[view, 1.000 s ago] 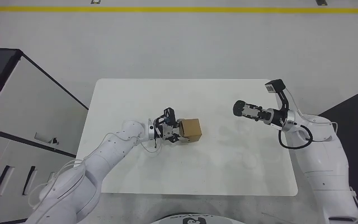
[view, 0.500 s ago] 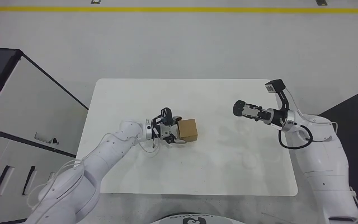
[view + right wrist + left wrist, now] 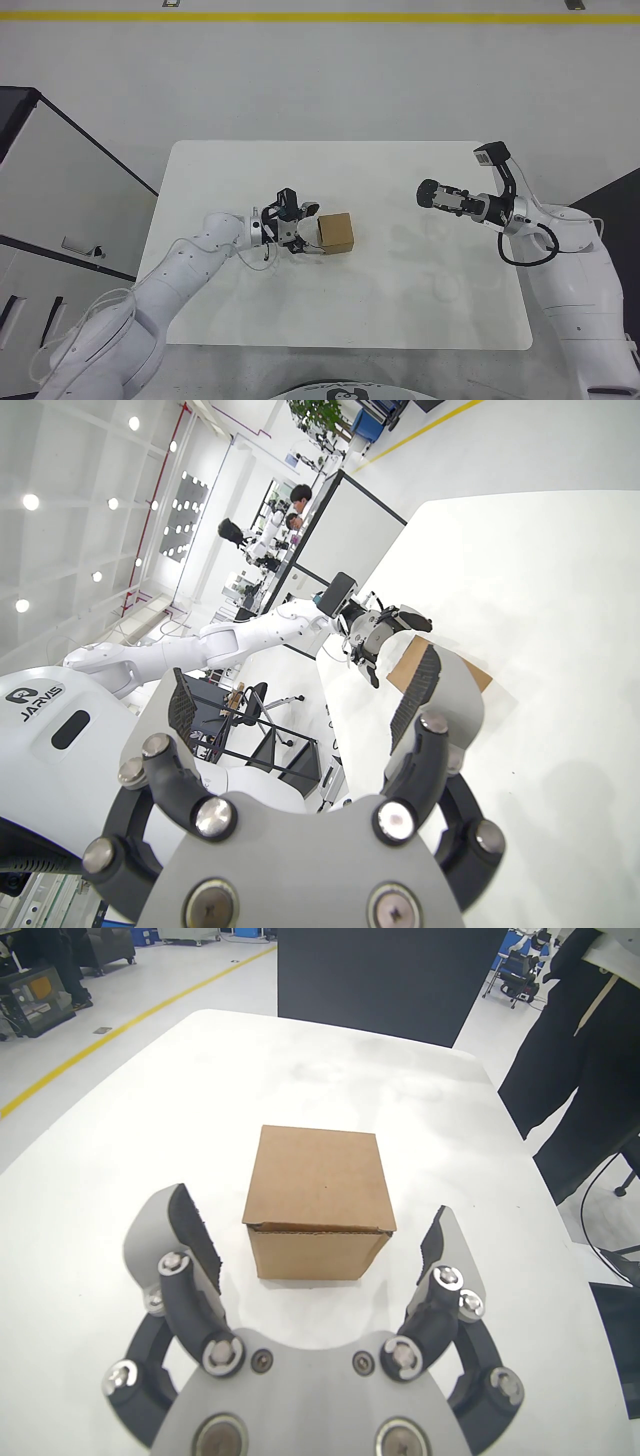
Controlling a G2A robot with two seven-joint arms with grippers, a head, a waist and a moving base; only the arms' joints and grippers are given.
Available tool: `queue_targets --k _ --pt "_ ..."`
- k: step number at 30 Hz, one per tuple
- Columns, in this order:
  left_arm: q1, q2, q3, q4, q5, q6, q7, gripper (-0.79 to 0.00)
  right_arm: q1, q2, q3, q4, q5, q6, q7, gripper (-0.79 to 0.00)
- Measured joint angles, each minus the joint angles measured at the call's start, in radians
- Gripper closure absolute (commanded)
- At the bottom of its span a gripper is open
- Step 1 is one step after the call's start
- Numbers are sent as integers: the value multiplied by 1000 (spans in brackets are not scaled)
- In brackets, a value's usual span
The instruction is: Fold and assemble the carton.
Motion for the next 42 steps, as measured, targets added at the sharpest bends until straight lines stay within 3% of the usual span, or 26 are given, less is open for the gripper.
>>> queue_targets --k 10,23,29,33,42 --pt "102 104 -151 -233 19 -68 -15 -785 0 0 0 0 0 0 0 -785" --pt "371 269 -411 -657 -110 -96 -126 -785 0 0 0 0 0 0 0 -785" --pt "464 331 -486 -776 -195 -96 -178 -785 0 0 0 0 0 0 0 -785" --pt "504 357 -516 -825 -230 -96 -199 -784 0 0 0 0 0 0 0 -785" --pt "504 358 -517 -826 -230 -96 -199 -784 0 0 0 0 0 0 0 -785"
